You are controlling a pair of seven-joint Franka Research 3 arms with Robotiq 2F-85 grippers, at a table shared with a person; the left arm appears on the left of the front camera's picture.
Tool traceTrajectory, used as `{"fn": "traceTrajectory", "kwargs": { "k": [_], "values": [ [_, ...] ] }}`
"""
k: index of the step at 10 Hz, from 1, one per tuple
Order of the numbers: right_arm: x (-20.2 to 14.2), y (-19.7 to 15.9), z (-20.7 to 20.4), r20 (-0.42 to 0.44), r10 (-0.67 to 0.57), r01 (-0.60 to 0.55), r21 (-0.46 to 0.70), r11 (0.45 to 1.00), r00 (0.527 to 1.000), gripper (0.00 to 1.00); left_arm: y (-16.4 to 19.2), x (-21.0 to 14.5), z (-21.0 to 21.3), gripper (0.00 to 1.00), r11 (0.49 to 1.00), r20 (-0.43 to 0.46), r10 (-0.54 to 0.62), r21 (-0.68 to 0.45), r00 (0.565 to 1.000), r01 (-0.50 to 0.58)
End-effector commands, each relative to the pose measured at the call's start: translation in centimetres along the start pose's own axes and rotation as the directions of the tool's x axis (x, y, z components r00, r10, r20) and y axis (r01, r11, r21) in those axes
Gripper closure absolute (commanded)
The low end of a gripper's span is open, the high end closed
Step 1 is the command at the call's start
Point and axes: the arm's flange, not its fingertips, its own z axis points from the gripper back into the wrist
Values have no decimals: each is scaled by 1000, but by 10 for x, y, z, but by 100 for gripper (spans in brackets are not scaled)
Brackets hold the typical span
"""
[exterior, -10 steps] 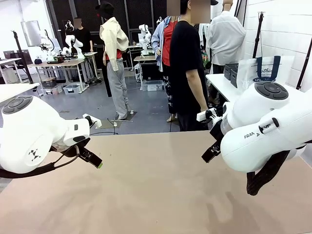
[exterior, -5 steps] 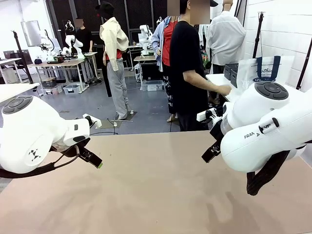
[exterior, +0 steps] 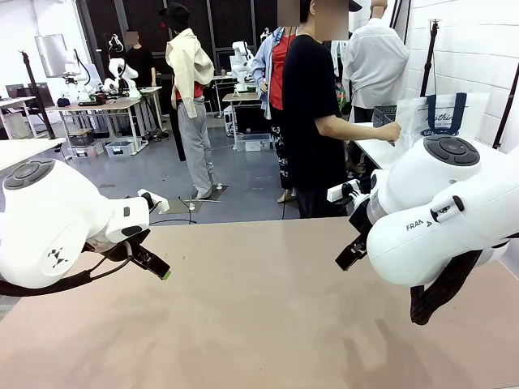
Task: Transfer purchased items from the store into the shopping bag.
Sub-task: Open the Reusable shopping bag in the center of the table.
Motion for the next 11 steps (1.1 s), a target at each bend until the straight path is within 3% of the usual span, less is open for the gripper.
{"fn": "traceTrajectory", "kwargs": {
  "k": [1,11],
  "values": [
    [0,0,0,0,0,0,0,1000,1000,0,1,0,0,0,1000,0,1,0,1000,-1],
    [0,0,0,0,0,0,0,1000,1000,0,1,0,0,0,1000,0,1,0,1000,-1]
  ]
}}
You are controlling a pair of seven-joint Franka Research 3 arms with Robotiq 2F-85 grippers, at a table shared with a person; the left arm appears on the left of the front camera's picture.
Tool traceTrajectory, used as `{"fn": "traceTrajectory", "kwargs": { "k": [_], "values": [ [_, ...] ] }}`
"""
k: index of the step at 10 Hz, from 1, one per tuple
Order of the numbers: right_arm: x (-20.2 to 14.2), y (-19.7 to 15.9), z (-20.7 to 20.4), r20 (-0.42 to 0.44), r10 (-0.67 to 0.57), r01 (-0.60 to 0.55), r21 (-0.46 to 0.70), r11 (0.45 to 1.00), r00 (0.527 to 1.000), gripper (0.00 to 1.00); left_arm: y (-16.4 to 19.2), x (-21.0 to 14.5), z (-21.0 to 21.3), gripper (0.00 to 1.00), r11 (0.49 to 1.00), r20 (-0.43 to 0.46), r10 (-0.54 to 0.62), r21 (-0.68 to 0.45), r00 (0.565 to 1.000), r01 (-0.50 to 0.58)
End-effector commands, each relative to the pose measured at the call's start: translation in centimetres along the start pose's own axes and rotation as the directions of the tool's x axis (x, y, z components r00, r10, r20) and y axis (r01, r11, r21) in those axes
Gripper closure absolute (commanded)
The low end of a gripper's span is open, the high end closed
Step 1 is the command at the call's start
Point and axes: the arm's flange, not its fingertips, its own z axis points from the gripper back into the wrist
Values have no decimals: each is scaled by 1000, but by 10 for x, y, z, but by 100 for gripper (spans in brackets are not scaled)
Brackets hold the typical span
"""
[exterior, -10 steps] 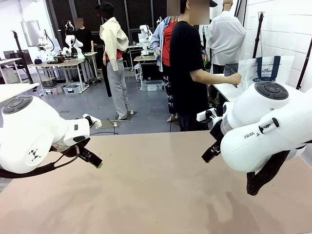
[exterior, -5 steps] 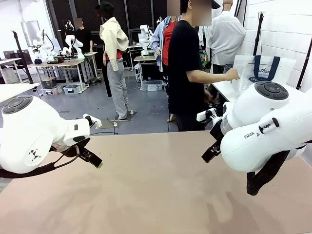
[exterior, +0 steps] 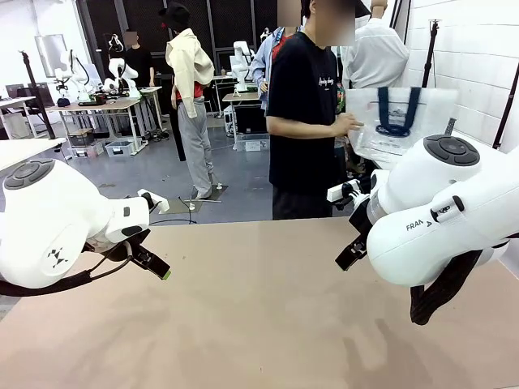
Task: Transfer purchased items from the store into the shopping bag.
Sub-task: Open the Reusable shopping bag in the center of the table.
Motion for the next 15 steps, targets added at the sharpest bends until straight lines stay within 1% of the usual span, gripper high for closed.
{"fn": "traceTrajectory", "kwargs": {
  "k": [1,15],
  "values": [
    [0,0,0,0,0,0,0,1000,1000,0,1,0,0,0,1000,0,1,0,1000,-1],
    [0,0,0,0,0,0,0,1000,1000,0,1,0,0,0,1000,0,1,0,1000,-1]
  ]
}}
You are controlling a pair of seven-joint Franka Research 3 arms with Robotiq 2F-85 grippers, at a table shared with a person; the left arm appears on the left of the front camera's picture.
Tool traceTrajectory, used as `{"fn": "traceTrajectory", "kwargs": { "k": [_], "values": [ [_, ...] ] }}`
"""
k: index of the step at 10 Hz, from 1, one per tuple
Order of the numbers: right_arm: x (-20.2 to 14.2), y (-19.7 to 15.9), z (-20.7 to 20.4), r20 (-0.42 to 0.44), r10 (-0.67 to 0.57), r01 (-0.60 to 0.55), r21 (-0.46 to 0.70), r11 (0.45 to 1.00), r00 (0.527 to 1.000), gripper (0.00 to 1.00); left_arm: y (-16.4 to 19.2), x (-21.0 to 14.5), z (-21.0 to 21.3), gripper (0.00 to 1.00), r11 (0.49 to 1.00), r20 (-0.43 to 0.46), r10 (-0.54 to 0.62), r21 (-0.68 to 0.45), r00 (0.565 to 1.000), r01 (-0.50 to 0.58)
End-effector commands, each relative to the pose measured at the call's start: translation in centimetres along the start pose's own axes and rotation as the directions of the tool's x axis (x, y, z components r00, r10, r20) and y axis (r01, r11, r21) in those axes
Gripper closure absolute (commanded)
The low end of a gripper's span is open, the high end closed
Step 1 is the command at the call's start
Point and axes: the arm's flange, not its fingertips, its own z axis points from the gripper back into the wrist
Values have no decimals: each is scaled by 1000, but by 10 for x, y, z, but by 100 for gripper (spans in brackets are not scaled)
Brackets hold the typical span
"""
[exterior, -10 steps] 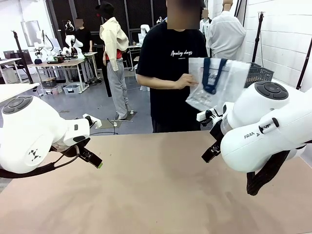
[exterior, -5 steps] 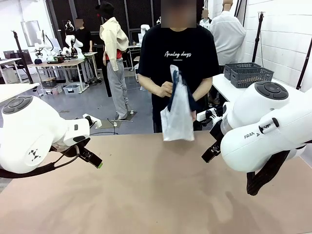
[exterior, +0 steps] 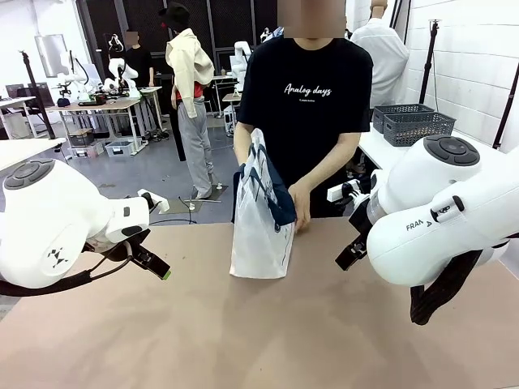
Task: Transfer purchased items from the store into the shopping bag.
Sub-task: Open the Reusable shopping bag in the center of the table.
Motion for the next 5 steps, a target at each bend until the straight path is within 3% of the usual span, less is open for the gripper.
{"fn": "traceTrajectory", "kwargs": {
  "k": [1,5],
  "values": [
    [0,0,0,0,0,0,0,1000,1000,0,1,0,0,0,1000,0,1,0,1000,-1],
    [0,0,0,0,0,0,0,1000,1000,0,1,0,0,0,1000,0,1,0,1000,-1]
  ]
}}
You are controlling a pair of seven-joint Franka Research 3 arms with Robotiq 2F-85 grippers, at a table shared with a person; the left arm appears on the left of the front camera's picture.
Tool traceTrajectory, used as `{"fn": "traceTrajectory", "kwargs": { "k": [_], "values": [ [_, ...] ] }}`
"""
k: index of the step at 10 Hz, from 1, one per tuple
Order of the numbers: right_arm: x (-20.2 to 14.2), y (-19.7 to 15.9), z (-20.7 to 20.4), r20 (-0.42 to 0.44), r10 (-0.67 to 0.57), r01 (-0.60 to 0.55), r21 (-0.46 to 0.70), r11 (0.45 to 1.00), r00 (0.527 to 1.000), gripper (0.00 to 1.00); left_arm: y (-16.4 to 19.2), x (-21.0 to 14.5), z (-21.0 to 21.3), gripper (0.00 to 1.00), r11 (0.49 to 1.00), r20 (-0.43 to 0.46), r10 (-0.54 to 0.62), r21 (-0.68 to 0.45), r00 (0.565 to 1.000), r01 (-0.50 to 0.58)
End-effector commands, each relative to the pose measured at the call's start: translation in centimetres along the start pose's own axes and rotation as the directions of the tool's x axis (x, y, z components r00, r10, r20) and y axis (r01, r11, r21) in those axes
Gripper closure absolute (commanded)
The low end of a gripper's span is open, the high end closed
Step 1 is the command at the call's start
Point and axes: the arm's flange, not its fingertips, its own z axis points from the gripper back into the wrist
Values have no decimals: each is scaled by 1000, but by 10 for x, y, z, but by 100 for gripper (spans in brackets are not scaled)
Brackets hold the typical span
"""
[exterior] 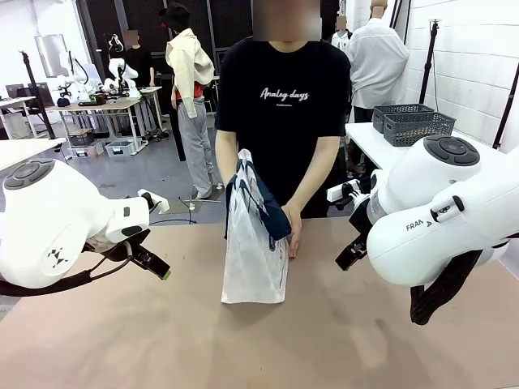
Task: Transfer purchased items from the store into the shopping bag.
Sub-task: Open the Reusable shopping bag in the center of the table.
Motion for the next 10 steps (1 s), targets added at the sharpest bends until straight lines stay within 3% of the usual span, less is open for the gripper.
{"fn": "traceTrajectory", "kwargs": {
  "k": [1,10],
  "values": [
    [0,0,0,0,0,0,0,1000,1000,0,1,0,0,0,1000,0,1,0,1000,-1],
    [0,0,0,0,0,0,0,1000,1000,0,1,0,0,0,1000,0,1,0,1000,-1]
  ]
}}
